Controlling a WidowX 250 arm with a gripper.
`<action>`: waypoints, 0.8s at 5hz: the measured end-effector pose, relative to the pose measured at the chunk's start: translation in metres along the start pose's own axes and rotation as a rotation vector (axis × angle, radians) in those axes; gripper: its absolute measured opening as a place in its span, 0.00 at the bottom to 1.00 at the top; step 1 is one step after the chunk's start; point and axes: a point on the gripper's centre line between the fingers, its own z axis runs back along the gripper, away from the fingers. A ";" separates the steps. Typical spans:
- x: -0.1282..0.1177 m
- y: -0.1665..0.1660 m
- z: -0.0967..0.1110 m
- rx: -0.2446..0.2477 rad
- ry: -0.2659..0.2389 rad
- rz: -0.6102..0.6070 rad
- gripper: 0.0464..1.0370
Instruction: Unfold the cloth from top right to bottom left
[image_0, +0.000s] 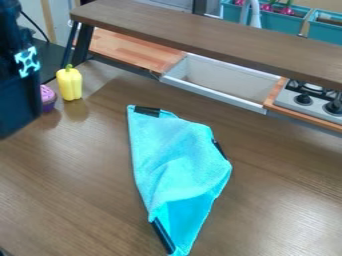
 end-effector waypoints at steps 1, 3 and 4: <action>0.000 0.001 -0.001 0.006 -0.002 0.006 0.96; 0.030 -0.019 -0.017 0.139 -0.059 -0.049 0.96; 0.051 -0.029 -0.034 0.193 -0.085 -0.051 0.96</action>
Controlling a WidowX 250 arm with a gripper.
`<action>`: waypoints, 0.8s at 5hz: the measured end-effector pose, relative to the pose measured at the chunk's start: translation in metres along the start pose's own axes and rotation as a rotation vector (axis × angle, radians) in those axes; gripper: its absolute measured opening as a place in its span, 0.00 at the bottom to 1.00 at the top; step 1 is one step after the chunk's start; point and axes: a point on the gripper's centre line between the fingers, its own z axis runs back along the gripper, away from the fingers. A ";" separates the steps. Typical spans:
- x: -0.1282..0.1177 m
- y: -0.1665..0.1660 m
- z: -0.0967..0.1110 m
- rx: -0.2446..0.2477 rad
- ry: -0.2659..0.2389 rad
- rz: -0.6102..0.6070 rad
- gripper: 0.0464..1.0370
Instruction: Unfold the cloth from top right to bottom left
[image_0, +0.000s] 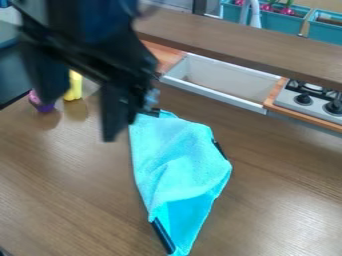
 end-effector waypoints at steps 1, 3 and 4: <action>0.020 -0.013 -0.020 0.068 -0.027 0.021 0.96; 0.061 -0.039 -0.069 0.207 -0.055 0.058 0.96; 0.081 -0.050 -0.090 0.253 -0.063 0.056 0.96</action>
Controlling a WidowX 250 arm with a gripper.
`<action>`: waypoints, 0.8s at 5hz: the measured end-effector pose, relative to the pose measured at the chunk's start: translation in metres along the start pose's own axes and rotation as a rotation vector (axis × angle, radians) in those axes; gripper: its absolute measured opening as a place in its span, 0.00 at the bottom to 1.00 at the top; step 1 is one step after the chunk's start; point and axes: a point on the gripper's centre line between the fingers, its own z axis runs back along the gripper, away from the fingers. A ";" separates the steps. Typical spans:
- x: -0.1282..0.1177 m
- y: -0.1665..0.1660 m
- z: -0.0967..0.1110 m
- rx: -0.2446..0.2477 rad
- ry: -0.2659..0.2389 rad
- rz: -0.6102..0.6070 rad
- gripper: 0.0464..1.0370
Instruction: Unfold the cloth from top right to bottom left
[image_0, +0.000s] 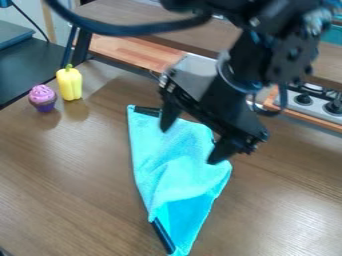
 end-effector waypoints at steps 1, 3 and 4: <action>0.016 -0.015 -0.011 0.020 -0.013 0.002 0.96; 0.034 -0.047 -0.040 0.080 0.004 -0.011 0.96; 0.034 -0.065 -0.056 0.119 0.007 -0.029 0.96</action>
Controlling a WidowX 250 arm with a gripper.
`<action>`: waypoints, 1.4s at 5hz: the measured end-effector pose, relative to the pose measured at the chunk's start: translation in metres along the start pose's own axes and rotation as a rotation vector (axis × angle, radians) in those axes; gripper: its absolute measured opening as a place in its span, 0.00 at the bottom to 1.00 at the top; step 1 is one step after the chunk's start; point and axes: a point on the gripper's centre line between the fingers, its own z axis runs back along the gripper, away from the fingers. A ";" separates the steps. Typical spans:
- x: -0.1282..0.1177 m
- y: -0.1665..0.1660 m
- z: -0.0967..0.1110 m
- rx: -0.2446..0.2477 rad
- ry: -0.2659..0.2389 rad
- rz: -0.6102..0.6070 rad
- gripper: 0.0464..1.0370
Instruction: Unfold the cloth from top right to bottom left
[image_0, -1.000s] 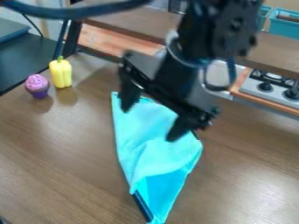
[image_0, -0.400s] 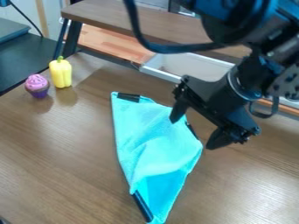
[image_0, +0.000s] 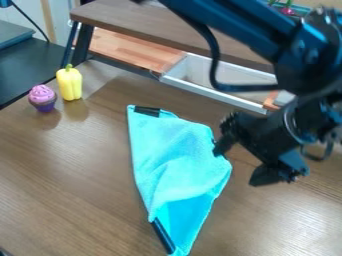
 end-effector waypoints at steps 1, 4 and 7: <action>0.006 -0.009 -0.009 0.023 -0.005 0.009 0.96; 0.023 -0.017 -0.037 0.105 0.020 0.049 0.96; 0.035 -0.006 -0.054 0.145 0.047 0.080 0.96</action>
